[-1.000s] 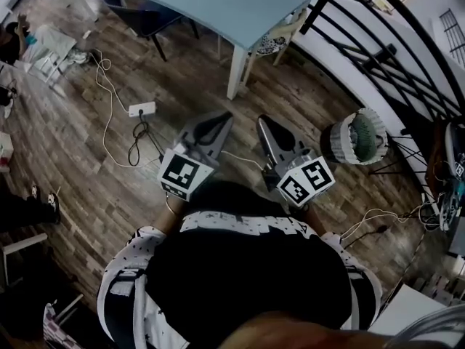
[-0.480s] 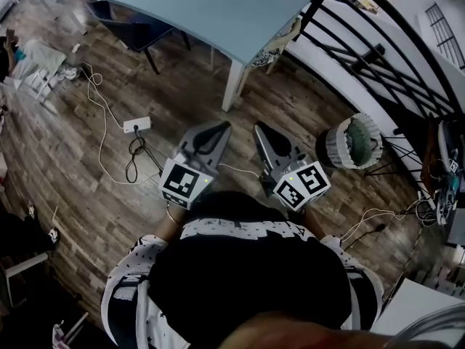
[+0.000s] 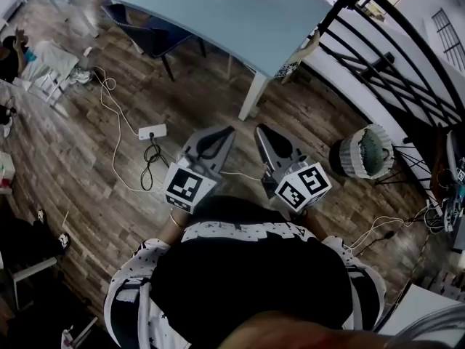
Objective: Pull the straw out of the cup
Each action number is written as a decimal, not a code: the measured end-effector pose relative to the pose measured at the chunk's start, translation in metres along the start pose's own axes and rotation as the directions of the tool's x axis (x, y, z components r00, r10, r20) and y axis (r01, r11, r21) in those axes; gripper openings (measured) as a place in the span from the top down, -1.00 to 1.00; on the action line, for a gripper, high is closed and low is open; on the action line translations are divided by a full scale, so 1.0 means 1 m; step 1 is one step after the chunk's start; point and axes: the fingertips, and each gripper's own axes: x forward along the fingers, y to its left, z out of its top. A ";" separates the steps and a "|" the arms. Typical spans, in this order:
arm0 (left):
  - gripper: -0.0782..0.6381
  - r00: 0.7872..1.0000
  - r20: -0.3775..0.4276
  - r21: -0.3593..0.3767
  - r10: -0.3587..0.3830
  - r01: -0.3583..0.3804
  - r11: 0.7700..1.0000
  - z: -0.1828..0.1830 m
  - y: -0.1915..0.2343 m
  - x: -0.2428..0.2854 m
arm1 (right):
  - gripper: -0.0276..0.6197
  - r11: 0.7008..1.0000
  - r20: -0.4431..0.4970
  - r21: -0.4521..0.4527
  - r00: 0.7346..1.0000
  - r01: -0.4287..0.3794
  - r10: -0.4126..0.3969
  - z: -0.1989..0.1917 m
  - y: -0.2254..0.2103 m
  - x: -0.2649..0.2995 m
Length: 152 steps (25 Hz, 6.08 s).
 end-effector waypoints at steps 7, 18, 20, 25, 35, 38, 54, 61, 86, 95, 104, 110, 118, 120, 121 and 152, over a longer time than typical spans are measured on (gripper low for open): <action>0.74 1.000 0.004 0.002 -0.020 0.020 1.000 0.003 0.041 -0.015 | 0.82 1.000 0.003 -0.004 1.000 0.020 -0.020 0.000 0.016 0.039; 0.74 0.999 0.008 0.006 -0.050 0.050 0.999 0.002 0.097 -0.030 | 0.82 0.997 -0.006 -0.027 0.998 0.067 -0.067 0.000 0.028 0.088; 0.74 0.998 0.012 0.000 -0.058 0.058 0.998 0.002 0.102 -0.028 | 0.82 0.996 -0.011 -0.036 0.997 0.076 -0.076 0.000 0.028 0.090; 0.74 0.997 0.016 -0.013 -0.081 0.081 0.997 0.001 0.102 -0.030 | 0.82 0.995 -0.001 -0.007 0.995 0.097 -0.097 -0.001 0.026 0.096; 0.74 1.000 -0.021 -0.007 -0.022 0.022 1.000 -0.004 0.128 -0.023 | 0.82 0.999 0.010 -0.018 0.999 0.041 -0.041 0.005 0.011 0.126; 0.74 1.000 -0.021 0.001 0.018 -0.018 1.000 0.001 0.149 -0.020 | 0.82 1.000 0.017 -0.012 1.000 0.019 -0.019 0.009 0.001 0.147; 0.74 0.996 0.006 0.040 0.093 -0.093 0.995 0.029 0.228 0.044 | 0.82 0.999 0.036 -0.013 0.998 -0.051 0.051 0.041 -0.063 0.229; 0.74 0.996 0.001 0.029 0.087 -0.087 0.996 0.032 0.253 0.081 | 0.82 1.000 0.035 -0.003 0.999 -0.027 0.027 0.046 -0.102 0.248; 0.74 0.997 -0.033 0.058 0.070 -0.068 0.996 0.041 0.277 0.187 | 0.82 0.999 0.032 0.030 0.999 -0.027 0.026 0.067 -0.203 0.275; 0.74 0.999 -0.049 0.034 0.001 0.001 0.999 0.030 0.268 0.203 | 0.82 0.998 0.046 0.047 0.998 0.029 -0.032 0.060 -0.214 0.261; 0.74 0.993 -0.025 0.022 -0.114 0.115 0.993 0.030 0.294 0.237 | 0.82 0.988 0.065 0.019 0.986 0.153 -0.154 0.070 -0.239 0.273; 0.74 0.991 -0.014 0.033 -0.137 0.137 0.990 0.039 0.332 0.251 | 0.82 0.985 0.077 0.005 0.982 0.175 -0.175 0.080 -0.245 0.307; 0.74 0.989 -0.017 0.026 -0.144 0.145 0.989 0.037 0.363 0.261 | 0.82 0.984 0.059 0.001 0.983 0.176 -0.176 0.081 -0.252 0.342; 0.74 0.989 -0.015 0.028 -0.145 0.145 0.989 0.039 0.370 0.262 | 0.82 0.984 0.060 0.006 0.982 0.178 -0.178 0.083 -0.253 0.349; 0.74 0.989 -0.015 0.029 -0.146 0.146 0.989 0.039 0.373 0.263 | 0.82 0.983 0.061 0.009 0.982 0.181 -0.181 0.083 -0.254 0.352; 0.74 0.984 0.024 0.046 -0.174 0.173 0.984 0.065 0.523 0.267 | 0.82 0.971 0.032 -0.073 0.973 0.228 -0.227 0.114 -0.250 0.499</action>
